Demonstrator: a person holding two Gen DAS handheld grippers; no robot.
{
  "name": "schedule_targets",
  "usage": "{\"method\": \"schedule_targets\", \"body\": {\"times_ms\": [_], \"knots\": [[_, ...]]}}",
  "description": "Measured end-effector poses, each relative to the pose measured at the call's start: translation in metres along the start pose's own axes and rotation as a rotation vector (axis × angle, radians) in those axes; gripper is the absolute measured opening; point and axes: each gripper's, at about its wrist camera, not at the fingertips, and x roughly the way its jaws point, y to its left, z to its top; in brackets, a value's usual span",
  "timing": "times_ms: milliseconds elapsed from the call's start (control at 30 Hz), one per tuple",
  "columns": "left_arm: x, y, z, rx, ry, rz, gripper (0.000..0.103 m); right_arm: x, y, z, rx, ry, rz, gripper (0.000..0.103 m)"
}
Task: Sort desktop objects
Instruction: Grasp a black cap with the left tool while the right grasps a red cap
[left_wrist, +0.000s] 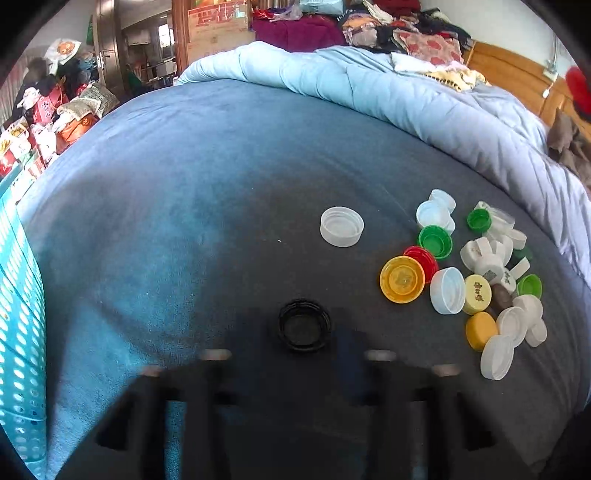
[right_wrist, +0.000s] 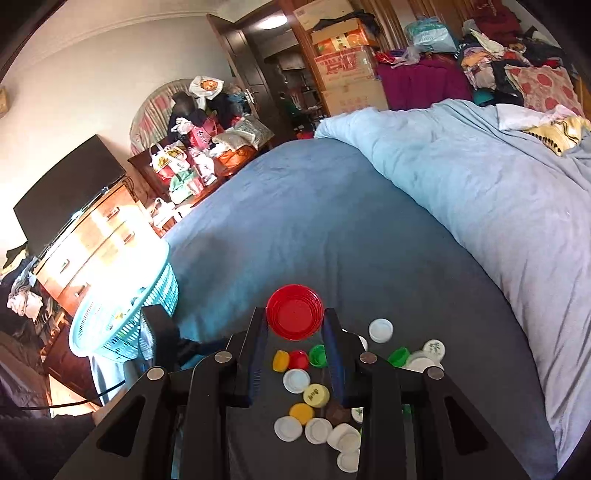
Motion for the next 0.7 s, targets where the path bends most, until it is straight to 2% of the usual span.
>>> {"method": "schedule_targets", "body": {"times_ms": [133,300,567,700], "knots": [[-0.014,-0.015,0.001,0.048,-0.025,-0.010,0.030,0.003,0.001,-0.002,0.000,0.001,0.003,0.033],[-0.051,-0.028,-0.005,0.026,-0.074,0.006,0.030,-0.002,0.001,-0.004,0.012,-0.010,-0.005,0.033],[-0.122,-0.041,0.000,0.061,-0.140,0.146,0.030,-0.003,0.014,-0.005,-0.039,-0.021,-0.011,0.033],[-0.155,-0.035,0.005,0.058,-0.172,0.185,0.030,-0.003,0.026,-0.007,-0.095,-0.025,-0.016,0.033]]}}
